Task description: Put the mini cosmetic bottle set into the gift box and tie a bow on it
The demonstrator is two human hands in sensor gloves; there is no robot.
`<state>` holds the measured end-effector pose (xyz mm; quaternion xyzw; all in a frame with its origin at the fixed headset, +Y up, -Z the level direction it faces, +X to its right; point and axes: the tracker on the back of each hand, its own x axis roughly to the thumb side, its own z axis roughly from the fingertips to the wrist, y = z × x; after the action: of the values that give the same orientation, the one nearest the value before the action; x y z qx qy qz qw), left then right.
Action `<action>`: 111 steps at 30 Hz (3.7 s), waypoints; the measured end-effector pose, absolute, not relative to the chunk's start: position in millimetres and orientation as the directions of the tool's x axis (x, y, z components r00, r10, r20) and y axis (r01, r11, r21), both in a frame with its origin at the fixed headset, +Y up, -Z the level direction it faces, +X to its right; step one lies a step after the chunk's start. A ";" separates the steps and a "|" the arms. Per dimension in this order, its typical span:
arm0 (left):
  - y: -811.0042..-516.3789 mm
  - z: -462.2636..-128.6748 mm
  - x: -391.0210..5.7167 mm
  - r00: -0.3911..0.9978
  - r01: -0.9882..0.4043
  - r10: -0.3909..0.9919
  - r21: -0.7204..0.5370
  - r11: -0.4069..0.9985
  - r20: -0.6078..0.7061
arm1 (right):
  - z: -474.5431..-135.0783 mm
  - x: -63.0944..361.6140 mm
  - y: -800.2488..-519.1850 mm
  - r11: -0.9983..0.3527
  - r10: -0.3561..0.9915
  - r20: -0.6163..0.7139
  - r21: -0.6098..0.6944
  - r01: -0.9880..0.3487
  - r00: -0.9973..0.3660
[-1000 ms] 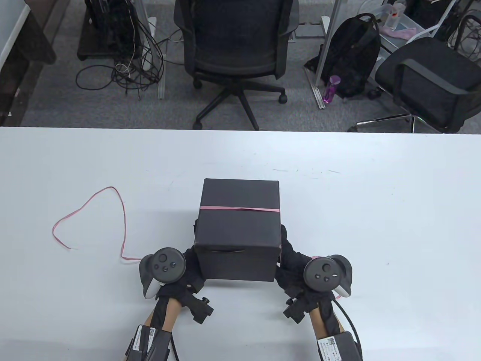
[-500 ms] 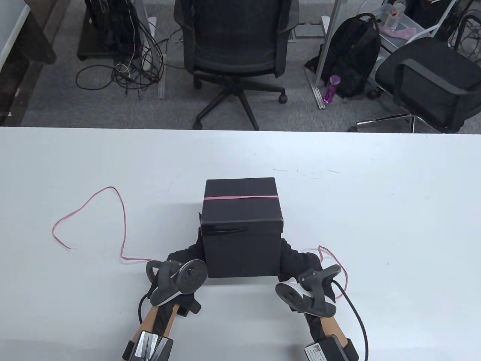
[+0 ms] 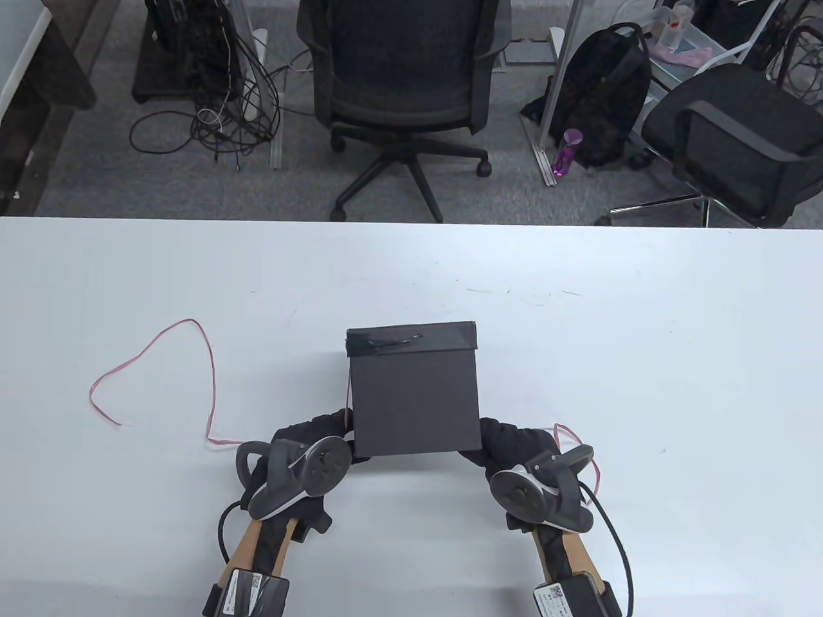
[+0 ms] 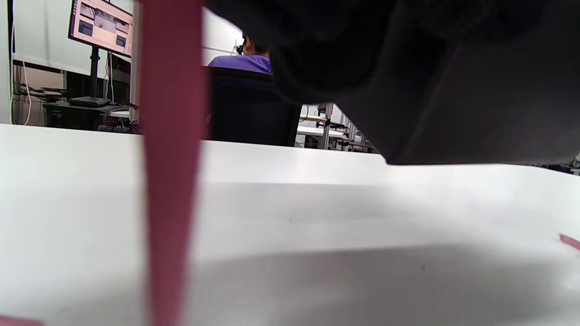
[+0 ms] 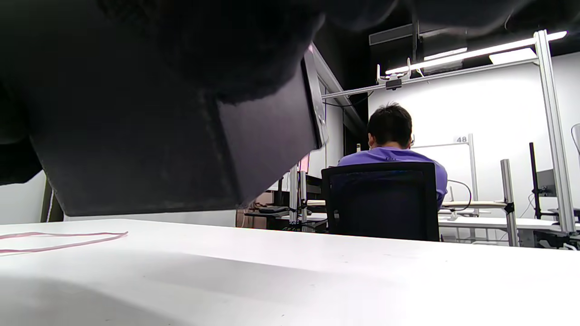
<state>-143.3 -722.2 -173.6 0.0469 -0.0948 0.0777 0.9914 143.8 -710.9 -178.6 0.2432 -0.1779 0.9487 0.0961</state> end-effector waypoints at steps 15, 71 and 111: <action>-687.0 -153.7 -145.0 0.864 -0.457 0.345 0.286 0.842 0.367 | -172.5 156.0 -685.8 -0.759 0.388 0.532 -0.279 -0.589 -0.752; -610.0 -189.7 -208.8 0.006 -0.986 0.981 -0.160 0.037 0.192 | -201.4 178.1 -591.9 0.108 0.869 0.453 0.216 -0.970 0.198; -540.7 -162.1 -195.5 -0.128 -0.987 0.853 -0.149 -0.060 0.507 | -173.5 166.7 -501.9 -0.054 0.750 0.661 0.067 -0.996 0.004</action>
<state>-195.5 -540.7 -162.1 0.1436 -0.2340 0.7136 0.6445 166.7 -501.9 -173.5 0.2787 -0.2207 0.6702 0.6515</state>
